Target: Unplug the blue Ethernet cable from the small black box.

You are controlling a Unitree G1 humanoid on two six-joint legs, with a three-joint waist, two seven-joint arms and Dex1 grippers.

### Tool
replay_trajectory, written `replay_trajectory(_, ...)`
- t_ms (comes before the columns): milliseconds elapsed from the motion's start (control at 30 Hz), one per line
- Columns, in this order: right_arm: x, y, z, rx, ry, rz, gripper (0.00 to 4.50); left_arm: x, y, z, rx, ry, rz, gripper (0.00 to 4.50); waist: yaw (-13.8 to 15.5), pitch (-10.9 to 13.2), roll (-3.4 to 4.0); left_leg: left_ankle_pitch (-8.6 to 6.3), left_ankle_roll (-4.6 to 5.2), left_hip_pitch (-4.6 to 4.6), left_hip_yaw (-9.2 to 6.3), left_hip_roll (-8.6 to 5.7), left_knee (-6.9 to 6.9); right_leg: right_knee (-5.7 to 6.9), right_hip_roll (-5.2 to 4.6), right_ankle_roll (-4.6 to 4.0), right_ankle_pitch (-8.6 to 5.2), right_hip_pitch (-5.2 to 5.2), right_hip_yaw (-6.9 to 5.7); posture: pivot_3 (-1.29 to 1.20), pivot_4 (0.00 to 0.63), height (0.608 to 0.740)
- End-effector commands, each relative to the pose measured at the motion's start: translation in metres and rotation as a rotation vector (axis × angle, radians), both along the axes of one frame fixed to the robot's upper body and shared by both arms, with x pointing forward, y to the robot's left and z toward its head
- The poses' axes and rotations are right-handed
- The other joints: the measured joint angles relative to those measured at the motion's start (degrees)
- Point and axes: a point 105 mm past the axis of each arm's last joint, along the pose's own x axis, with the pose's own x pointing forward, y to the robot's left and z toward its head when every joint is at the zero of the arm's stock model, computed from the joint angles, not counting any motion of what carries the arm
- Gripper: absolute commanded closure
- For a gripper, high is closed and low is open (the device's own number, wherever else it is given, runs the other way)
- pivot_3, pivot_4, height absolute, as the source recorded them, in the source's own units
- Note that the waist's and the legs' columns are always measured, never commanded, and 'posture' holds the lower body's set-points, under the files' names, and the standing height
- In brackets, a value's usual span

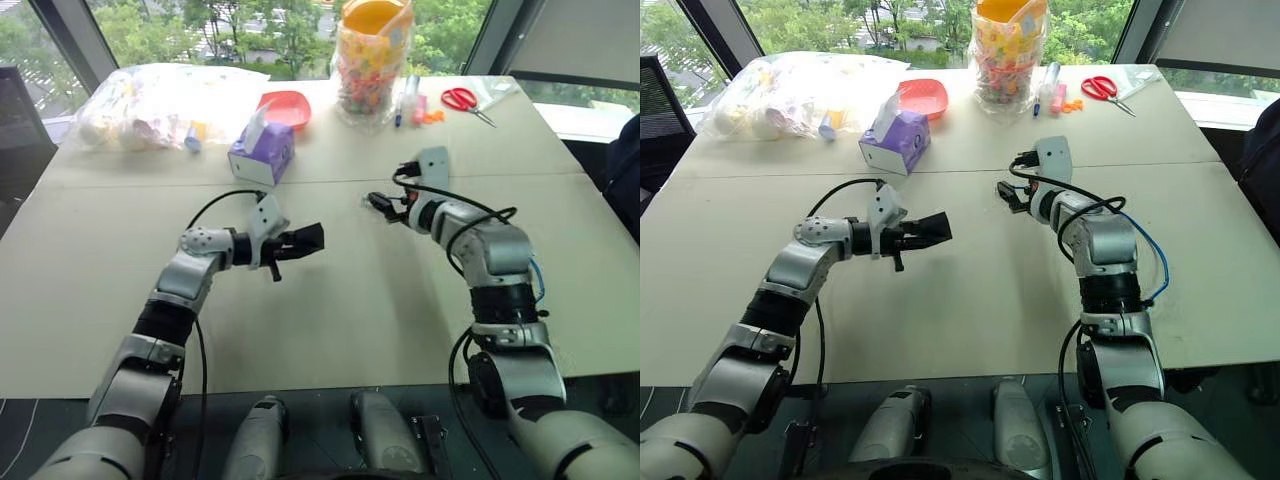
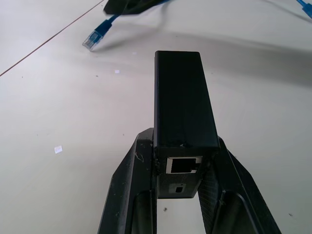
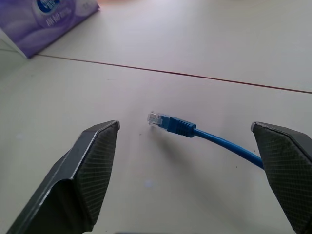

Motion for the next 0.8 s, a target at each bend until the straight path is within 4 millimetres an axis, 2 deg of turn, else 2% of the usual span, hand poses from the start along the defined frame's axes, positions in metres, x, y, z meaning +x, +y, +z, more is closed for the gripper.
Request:
replay_trajectory(33,-0.022,0.007,0.023,0.061,-0.053,0.054,0.04,0.007,0.003,0.0,0.009,-0.03,0.02,4.0,-0.1,0.0,0.0,0.0,0.0,0.01,0.0,0.0,0.0,0.0,0.0,0.0,0.0,0.0,0.0,0.0,0.15,0.74)
replay_trajectory(167,-0.052,0.017,0.02,0.068,-0.039,0.133,0.04,0.01,0.008,-0.019,0.041,0.002,0.04,4.0,0.06,-0.02,-0.01,0.0,0.01,0.02,-0.01,0.01,0.0,0.0,0.0,0.0,0.0,0.02,-0.01,0.0,0.15,0.74)
replay_trajectory(233,-0.059,0.021,0.018,0.071,-0.029,0.145,0.0,0.011,0.011,-0.023,0.049,0.011,0.044,2.92,-0.05,-0.03,0.0,0.0,0.01,0.06,0.0,0.0,0.04,-0.02,-0.01,0.0,0.0,0.11,0.0,0.0,0.15,0.74)
replay_trajectory(267,-0.062,0.022,0.017,0.07,-0.024,0.154,0.0,0.01,0.013,-0.024,0.054,0.014,0.044,2.65,-0.12,-0.03,0.0,0.0,0.01,0.09,0.01,0.0,0.06,-0.02,0.0,0.01,0.0,0.14,0.0,0.0,0.15,0.74)
replay_trajectory(400,-0.073,0.025,0.015,0.065,-0.006,0.186,0.0,0.011,0.024,-0.023,0.049,0.019,0.063,1.0,-0.05,-0.04,0.0,0.02,0.04,0.13,0.0,0.02,0.07,-0.02,0.02,0.01,0.0,0.18,0.0,0.0,0.15,0.74)
replay_trajectory(433,-0.075,0.026,0.015,0.065,-0.003,0.195,0.0,0.011,0.027,-0.022,0.044,0.017,0.072,0.47,-0.07,-0.04,0.0,0.03,0.05,0.13,0.0,0.02,0.07,-0.02,0.02,0.01,0.0,0.18,0.0,0.0,0.15,0.74)
replay_trajectory(500,-0.081,0.026,0.014,0.058,0.004,0.217,0.0,0.011,0.032,-0.015,0.01,0.017,0.083,0.07,-0.07,-0.04,0.0,0.03,0.06,0.14,0.0,0.02,0.07,-0.02,0.02,0.01,0.0,0.19,0.0,0.0,0.15,0.74)
replay_trajectory(800,-0.1,0.019,-0.002,-0.013,0.046,0.278,0.0,-0.011,0.056,0.017,-0.068,0.001,0.111,0.07,0.08,-0.04,0.0,0.02,0.06,0.09,-0.01,0.03,0.0,-0.07,0.0,0.0,0.0,0.16,0.0,0.0,0.15,0.74)
